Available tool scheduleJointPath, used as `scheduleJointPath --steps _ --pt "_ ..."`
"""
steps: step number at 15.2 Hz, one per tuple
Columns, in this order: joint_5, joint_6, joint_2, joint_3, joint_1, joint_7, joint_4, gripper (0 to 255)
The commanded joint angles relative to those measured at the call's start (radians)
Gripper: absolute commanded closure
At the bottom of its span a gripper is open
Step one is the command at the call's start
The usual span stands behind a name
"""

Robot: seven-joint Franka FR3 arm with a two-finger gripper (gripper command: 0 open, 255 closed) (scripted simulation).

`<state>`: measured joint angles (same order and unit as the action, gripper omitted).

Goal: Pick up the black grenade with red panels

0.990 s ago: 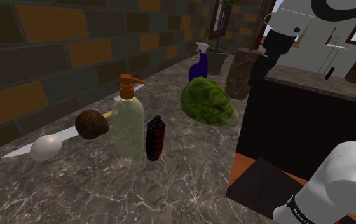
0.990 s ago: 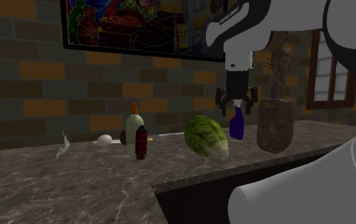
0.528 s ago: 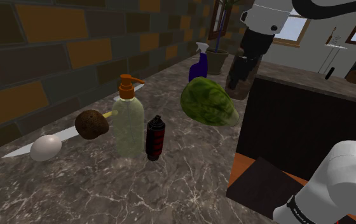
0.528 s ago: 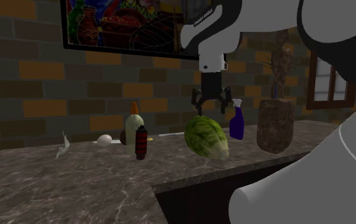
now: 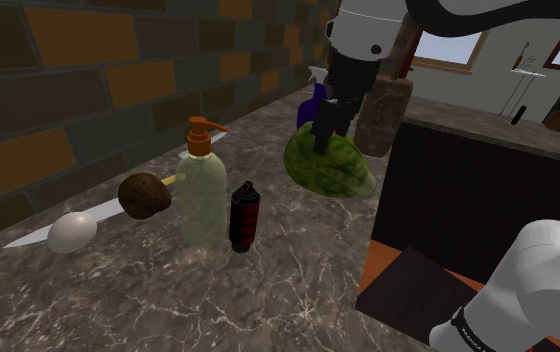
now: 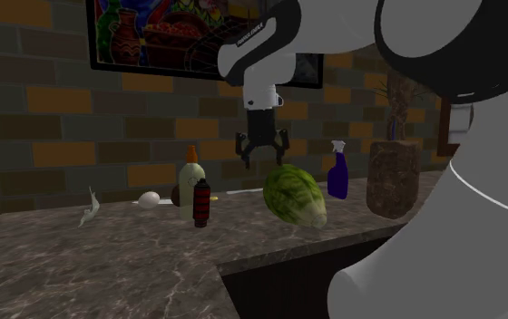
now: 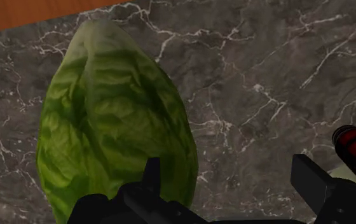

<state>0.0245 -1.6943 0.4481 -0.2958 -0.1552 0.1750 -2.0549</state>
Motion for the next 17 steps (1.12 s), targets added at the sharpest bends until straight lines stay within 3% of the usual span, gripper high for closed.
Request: scheduleJointPath --steps 1,7,13,17 --pt "-0.002 0.000 -0.047 -0.040 -0.012 0.033 0.039 0" --pt "-0.044 0.009 -0.226 -0.155 -0.045 0.135 0.192 0" --pt "-0.137 0.046 -0.440 -0.262 -0.099 0.250 0.385 0" --pt "-0.145 0.009 -0.454 -0.266 -0.108 0.262 0.357 0"
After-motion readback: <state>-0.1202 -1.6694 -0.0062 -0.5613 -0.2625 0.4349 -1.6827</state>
